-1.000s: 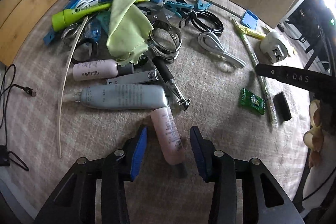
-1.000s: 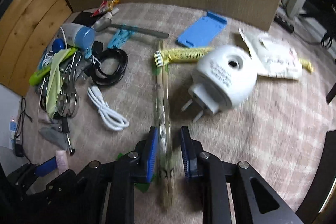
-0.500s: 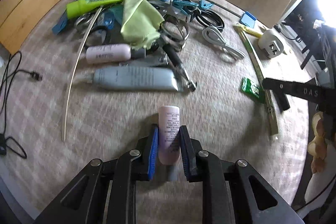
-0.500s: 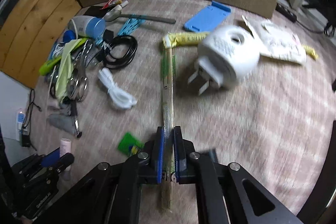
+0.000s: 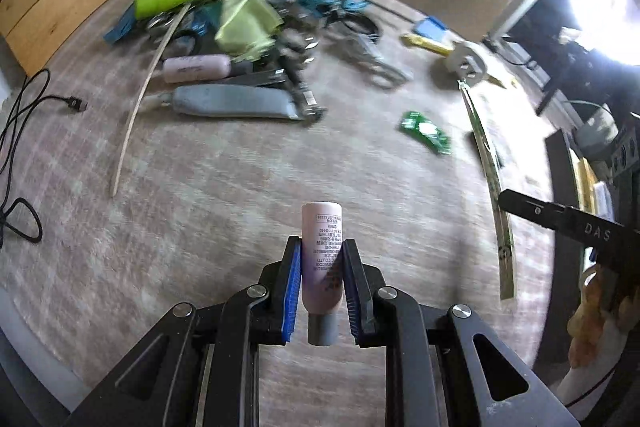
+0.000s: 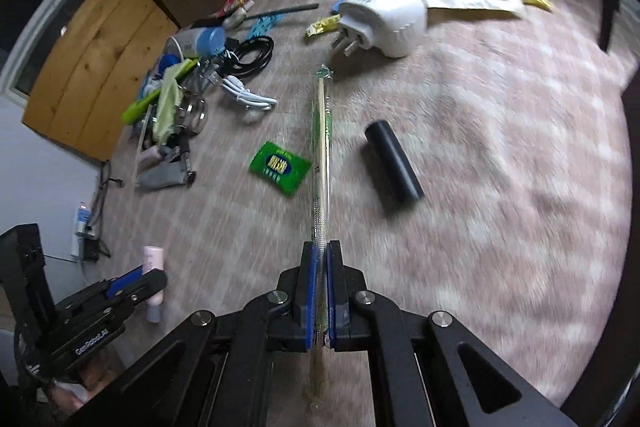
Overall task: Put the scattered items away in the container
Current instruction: 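Grasp the pink tube with the left gripper while the right grasps the bamboo stick, then drop the pink tube and bamboo stick into the tray with both grippers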
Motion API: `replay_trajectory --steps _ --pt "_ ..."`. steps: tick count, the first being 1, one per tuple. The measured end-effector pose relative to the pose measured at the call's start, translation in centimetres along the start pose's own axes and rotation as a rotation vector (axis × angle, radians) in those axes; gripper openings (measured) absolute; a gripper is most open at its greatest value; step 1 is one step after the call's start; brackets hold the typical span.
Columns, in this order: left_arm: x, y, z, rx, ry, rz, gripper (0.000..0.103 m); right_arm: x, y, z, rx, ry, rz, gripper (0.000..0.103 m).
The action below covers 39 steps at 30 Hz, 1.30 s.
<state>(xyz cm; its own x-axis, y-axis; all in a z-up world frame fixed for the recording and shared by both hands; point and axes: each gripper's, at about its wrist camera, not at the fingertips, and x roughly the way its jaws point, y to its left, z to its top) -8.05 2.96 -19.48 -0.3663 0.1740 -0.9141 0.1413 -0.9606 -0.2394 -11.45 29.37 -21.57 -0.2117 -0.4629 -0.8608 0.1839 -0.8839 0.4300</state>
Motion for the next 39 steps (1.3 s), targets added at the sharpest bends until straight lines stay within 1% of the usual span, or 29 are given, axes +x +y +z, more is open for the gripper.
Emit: replay_trajectory --steps 3,6,9,12,13,16,18,20,25,28,31,34,39 --pt "-0.5 -2.4 0.3 0.035 -0.008 -0.030 0.021 -2.0 -0.4 -1.0 0.026 -0.036 0.027 0.004" --pt "-1.0 -5.7 0.4 0.096 -0.014 -0.067 0.021 -4.4 -1.0 -2.2 0.043 -0.073 0.038 0.004" --pt "-1.0 -9.6 0.6 0.155 -0.011 -0.106 0.021 -7.1 -1.9 -3.2 0.060 -0.121 0.032 0.004" --pt "-0.6 -13.9 1.1 0.221 -0.010 -0.145 0.021 -10.2 -3.7 -4.4 0.093 -0.170 0.015 0.004" --pt "-0.5 -14.9 1.1 0.235 -0.011 -0.155 0.021 -11.4 -4.6 -5.0 0.112 -0.190 0.004 0.004" --pt "0.0 -19.8 1.4 0.295 -0.007 -0.202 0.021 -14.1 -7.1 -6.4 0.161 -0.235 -0.026 0.004" --pt "0.4 -22.2 1.6 0.325 -0.006 -0.222 0.021 -16.3 -9.2 -7.5 0.207 -0.275 -0.053 0.004" --pt "0.9 -25.4 1.6 0.360 0.005 -0.252 0.021 -18.1 -11.1 -8.6 0.245 -0.306 -0.074 0.004" --pt "2.6 -31.3 1.7 0.424 0.024 -0.298 0.021 -21.5 -15.5 -10.8 0.337 -0.360 -0.131 0.004" --pt "3.8 -33.8 1.8 0.444 0.046 -0.319 0.021 -23.0 -18.0 -11.9 0.386 -0.380 -0.159 0.004" --pt "5.0 -35.9 1.7 0.470 0.061 -0.313 0.021 -23.9 -19.8 -12.7 0.418 -0.384 -0.176 0.004" --pt "5.9 -37.0 1.7 0.480 0.074 -0.306 0.021 -24.2 -21.6 -13.3 0.451 -0.381 -0.184 0.004" --pt "7.3 -38.1 1.5 0.494 0.095 -0.293 0.021 -24.3 -23.0 -13.8 0.468 -0.376 -0.191 0.004"
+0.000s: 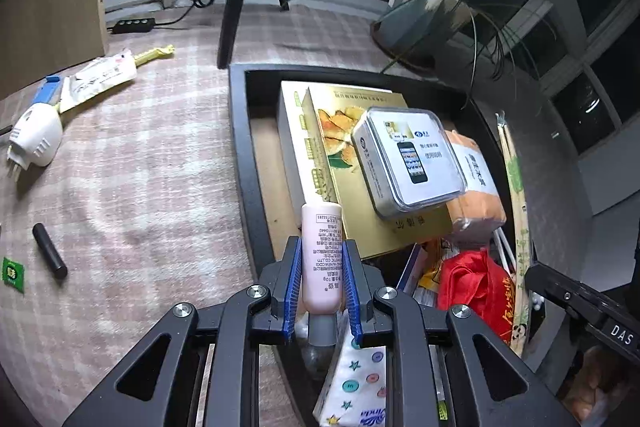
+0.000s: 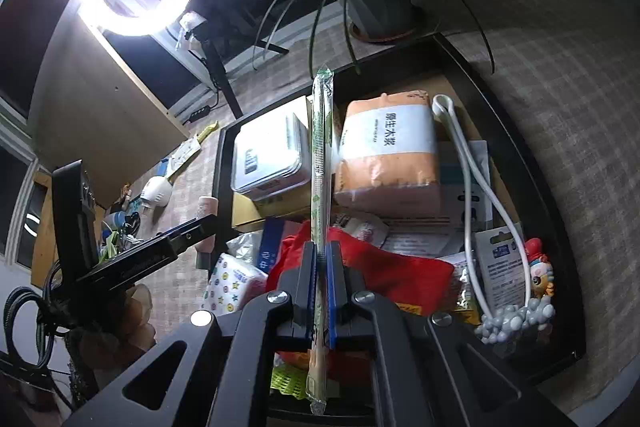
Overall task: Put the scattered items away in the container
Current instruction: 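Drop the pink tube and bamboo stick into the tray with both grippers, then grasp the white plug adapter with the right gripper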
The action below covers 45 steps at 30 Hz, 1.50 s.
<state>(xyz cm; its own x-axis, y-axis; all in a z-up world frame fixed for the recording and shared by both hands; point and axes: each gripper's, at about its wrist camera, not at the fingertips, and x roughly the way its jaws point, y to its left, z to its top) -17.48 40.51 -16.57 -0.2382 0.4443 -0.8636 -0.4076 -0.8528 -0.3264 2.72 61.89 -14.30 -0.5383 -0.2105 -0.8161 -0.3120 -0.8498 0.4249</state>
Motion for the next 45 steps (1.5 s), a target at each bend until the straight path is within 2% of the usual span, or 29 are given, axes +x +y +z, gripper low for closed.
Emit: replay_trajectory --steps 4,5,8,9,11,13,15,20,25,27,30,36,40,45 --pt "0.4 -0.7 0.0 0.035 -0.001 0.002 0.022 0.1 0.1 0.0 -0.015 0.003 -0.010 0.004" --pt "0.3 -0.9 0.0 0.042 0.003 -0.002 0.022 0.1 0.4 0.1 -0.029 0.003 -0.016 0.007" --pt "-0.5 -0.9 -0.1 0.051 -0.009 -0.010 0.026 -0.2 1.2 0.2 -0.053 -0.015 -0.061 0.009" --pt "-0.8 -0.8 -0.1 0.056 -0.019 -0.005 0.026 -0.2 1.5 0.3 -0.059 -0.017 -0.065 0.012" --pt "-1.8 -0.4 -0.2 0.063 -0.035 0.005 0.027 -0.5 2.3 0.4 -0.066 -0.027 -0.069 0.033" --pt "-2.6 0.4 -0.2 0.054 -0.047 0.009 0.029 -0.8 3.0 0.5 -0.071 -0.043 -0.070 0.038" --pt "-3.4 1.5 -0.2 0.039 -0.054 0.004 0.035 -0.8 3.9 0.8 -0.080 -0.049 -0.062 0.038" --pt "-5.8 5.6 0.1 0.002 -0.088 0.022 0.036 -0.2 7.4 2.0 -0.108 -0.054 -0.020 0.041" --pt "-7.9 10.4 0.7 -0.025 -0.119 0.074 0.043 1.6 11.6 3.6 -0.153 -0.030 0.025 0.042" --pt "-8.6 12.6 1.2 -0.041 -0.129 0.096 0.050 3.1 14.0 4.5 -0.186 -0.012 0.049 0.042" --pt "-9.5 16.5 2.0 -0.070 -0.148 0.120 0.061 5.7 17.0 5.6 -0.227 0.024 0.069 0.049" --pt "-9.6 21.9 3.5 -0.066 -0.150 0.161 0.073 12.1 22.8 7.6 -0.258 0.137 0.152 0.052" --pt "-8.8 24.7 4.6 -0.064 -0.153 0.159 0.074 16.6 26.1 7.9 -0.279 0.204 0.179 0.055" --pt "-6.9 27.0 5.8 -0.063 -0.139 0.120 0.074 21.8 28.3 8.6 -0.246 0.302 0.207 0.055"
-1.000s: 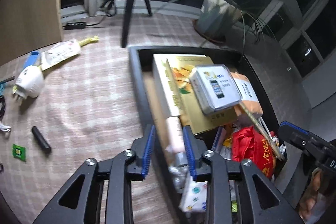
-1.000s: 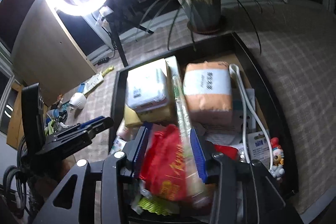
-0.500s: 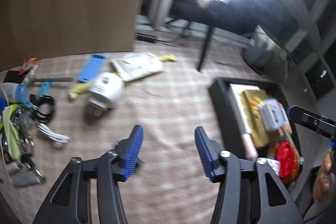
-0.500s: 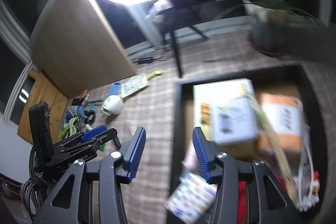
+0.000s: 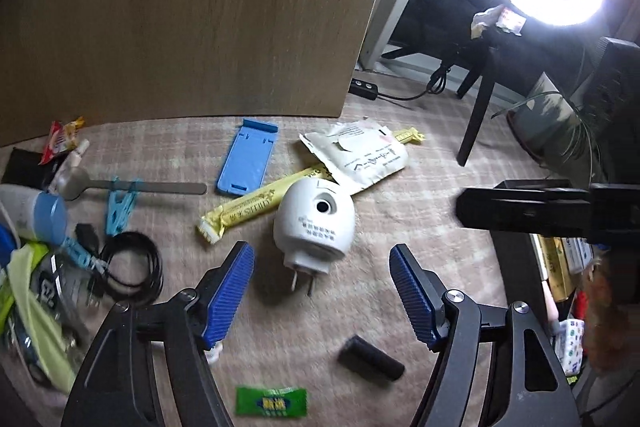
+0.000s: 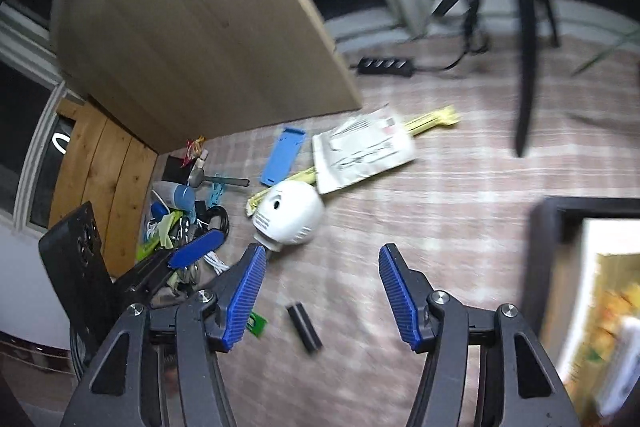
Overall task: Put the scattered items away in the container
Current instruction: 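Grasp the white plug adapter with the right gripper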
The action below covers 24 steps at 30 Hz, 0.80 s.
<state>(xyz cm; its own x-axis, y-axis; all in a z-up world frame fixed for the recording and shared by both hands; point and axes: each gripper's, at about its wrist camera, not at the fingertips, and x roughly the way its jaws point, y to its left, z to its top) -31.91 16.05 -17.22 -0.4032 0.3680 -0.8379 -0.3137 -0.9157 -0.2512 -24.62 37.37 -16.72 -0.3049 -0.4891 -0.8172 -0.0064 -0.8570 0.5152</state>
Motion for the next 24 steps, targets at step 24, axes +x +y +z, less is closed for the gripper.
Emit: replay_trajectory --steps 24 --pt "4.7 1.0 0.6 -0.049 0.011 -0.109 0.074 9.9 -0.1 2.9 0.142 0.152 0.161 0.055"
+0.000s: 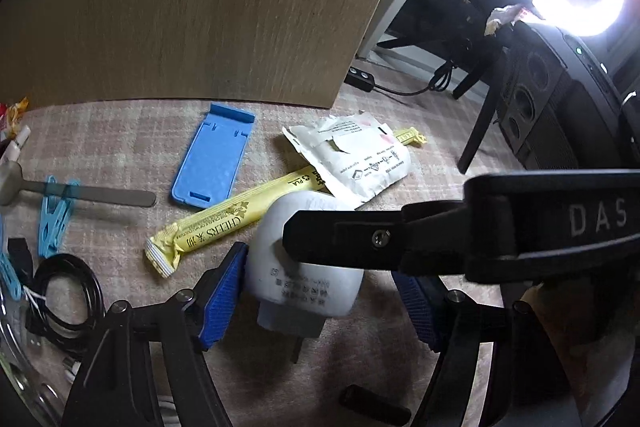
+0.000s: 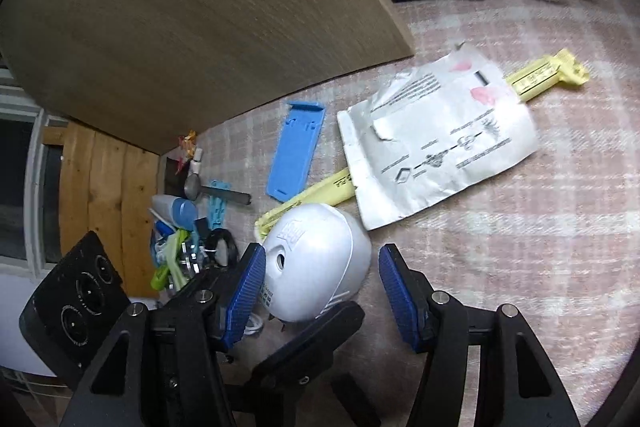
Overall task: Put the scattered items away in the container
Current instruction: 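Grasp the white plug adapter with the right gripper, then carry the white adapter to the tray and open the right gripper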
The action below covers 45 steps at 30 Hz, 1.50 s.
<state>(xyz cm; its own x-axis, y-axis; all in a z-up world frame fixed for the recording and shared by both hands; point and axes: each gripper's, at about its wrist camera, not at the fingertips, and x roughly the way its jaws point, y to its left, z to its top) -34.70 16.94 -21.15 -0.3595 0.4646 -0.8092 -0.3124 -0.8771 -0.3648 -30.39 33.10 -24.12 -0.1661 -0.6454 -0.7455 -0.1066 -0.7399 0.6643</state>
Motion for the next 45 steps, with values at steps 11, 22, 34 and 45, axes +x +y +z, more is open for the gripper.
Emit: replay_trajectory --steps 11,22,34,45 --pt "-2.8 -2.6 -1.4 0.017 -0.016 0.002 0.062 -2.5 0.1 -2.2 -0.011 -0.042 0.010 0.055" --pt "-7.3 -11.4 -3.6 0.141 -0.072 -0.028 0.062 -10.6 -0.3 -8.2 -0.021 -0.142 0.039 0.055" --pt "-6.2 -25.5 -6.9 0.306 -0.041 -0.161 0.062 -22.6 -7.4 -15.5 0.055 -0.302 0.006 0.055" --pt "-2.0 -38.9 -10.5 0.449 0.058 -0.293 0.062 -31.5 -16.2 -21.7 0.182 -0.420 -0.052 0.055"
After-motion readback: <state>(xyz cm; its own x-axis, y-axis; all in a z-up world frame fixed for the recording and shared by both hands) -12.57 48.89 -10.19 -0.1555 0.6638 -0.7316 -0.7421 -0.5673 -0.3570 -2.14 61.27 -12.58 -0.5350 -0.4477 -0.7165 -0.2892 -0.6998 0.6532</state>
